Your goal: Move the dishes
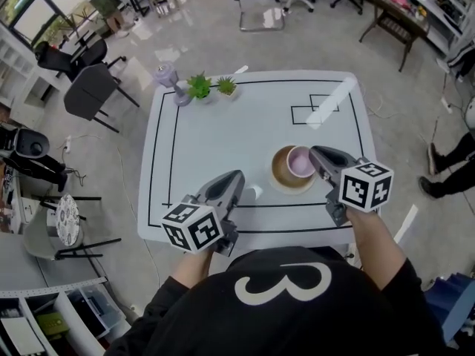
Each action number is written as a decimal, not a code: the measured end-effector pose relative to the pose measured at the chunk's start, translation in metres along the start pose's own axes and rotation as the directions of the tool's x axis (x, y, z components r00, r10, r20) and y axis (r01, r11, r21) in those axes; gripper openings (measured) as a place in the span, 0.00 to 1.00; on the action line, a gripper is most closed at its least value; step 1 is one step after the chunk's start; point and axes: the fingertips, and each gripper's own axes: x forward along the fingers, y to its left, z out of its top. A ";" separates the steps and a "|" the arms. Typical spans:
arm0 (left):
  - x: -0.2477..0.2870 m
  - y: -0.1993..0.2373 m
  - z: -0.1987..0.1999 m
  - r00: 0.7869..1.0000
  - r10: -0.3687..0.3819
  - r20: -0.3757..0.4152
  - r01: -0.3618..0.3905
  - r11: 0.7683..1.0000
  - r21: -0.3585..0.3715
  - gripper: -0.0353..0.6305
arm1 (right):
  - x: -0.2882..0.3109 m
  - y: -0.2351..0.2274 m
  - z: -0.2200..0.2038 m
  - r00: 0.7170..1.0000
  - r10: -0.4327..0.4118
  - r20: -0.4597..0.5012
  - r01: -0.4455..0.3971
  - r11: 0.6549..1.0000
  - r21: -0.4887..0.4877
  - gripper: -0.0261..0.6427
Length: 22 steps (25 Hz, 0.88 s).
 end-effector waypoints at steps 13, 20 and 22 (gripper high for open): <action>0.028 -0.003 -0.009 0.999 -0.017 -0.033 0.016 0.999 -0.028 0.06 | -0.043 -0.064 0.027 0.985 -0.147 0.087 0.141 0.987 0.070 0.08; 0.042 -0.010 -0.015 0.997 -0.025 -0.076 0.023 0.999 -0.025 0.06 | -0.051 -0.114 0.016 0.965 -0.251 0.071 0.241 0.962 0.126 0.08; 0.044 -0.009 -0.016 0.996 -0.021 -0.087 0.019 1.000 -0.022 0.06 | -0.050 -0.125 0.011 0.963 -0.262 0.065 0.251 0.957 0.143 0.08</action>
